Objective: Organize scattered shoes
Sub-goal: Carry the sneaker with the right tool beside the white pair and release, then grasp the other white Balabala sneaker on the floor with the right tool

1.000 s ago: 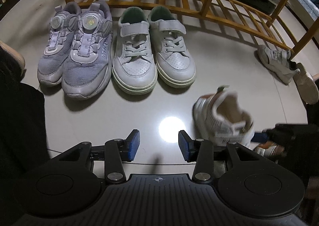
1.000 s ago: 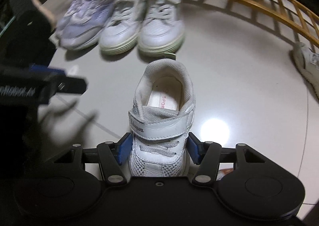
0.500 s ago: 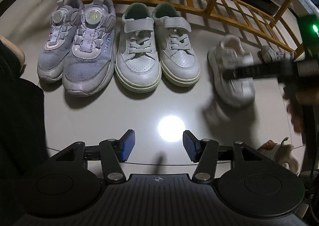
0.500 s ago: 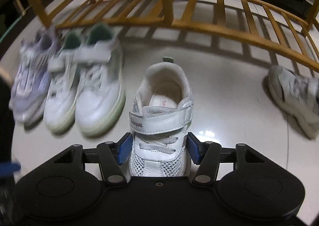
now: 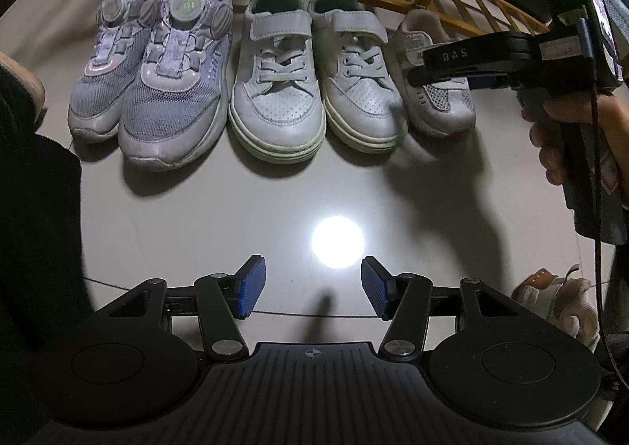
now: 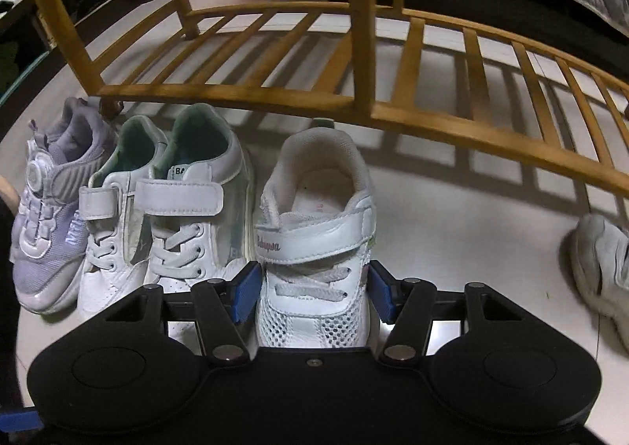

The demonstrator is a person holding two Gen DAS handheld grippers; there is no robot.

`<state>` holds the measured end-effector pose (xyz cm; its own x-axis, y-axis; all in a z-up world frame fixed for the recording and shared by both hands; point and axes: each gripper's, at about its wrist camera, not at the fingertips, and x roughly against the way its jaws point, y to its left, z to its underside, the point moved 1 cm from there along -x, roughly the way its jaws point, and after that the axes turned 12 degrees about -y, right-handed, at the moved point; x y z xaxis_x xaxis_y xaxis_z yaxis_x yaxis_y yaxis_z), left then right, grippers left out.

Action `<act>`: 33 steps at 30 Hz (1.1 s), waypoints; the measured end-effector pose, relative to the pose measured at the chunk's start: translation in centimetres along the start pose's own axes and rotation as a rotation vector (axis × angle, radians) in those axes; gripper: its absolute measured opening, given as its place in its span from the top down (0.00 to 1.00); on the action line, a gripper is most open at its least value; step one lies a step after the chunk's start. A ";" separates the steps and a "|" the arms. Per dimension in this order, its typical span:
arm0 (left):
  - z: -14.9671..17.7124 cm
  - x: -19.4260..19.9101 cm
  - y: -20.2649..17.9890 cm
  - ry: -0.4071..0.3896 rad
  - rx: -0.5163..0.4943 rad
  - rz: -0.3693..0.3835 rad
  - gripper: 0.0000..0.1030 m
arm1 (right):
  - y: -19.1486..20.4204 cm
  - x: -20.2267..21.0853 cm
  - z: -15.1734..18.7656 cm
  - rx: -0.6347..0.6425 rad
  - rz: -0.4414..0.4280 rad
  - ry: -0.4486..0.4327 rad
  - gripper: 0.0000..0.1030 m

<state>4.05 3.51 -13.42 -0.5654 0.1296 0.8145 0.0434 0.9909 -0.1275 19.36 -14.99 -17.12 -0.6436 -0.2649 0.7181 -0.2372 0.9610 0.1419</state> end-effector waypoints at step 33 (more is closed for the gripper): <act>0.5 3.6 -4.5 -0.033 -0.100 0.036 0.43 | -3.2 16.7 11.0 0.247 -0.024 0.378 0.52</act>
<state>1.42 -0.47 -10.24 -0.5885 0.1653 0.7914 0.1452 0.9846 -0.0977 1.32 -23.37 -13.08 -0.3354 -0.1951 0.9216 -0.4446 0.8953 0.0277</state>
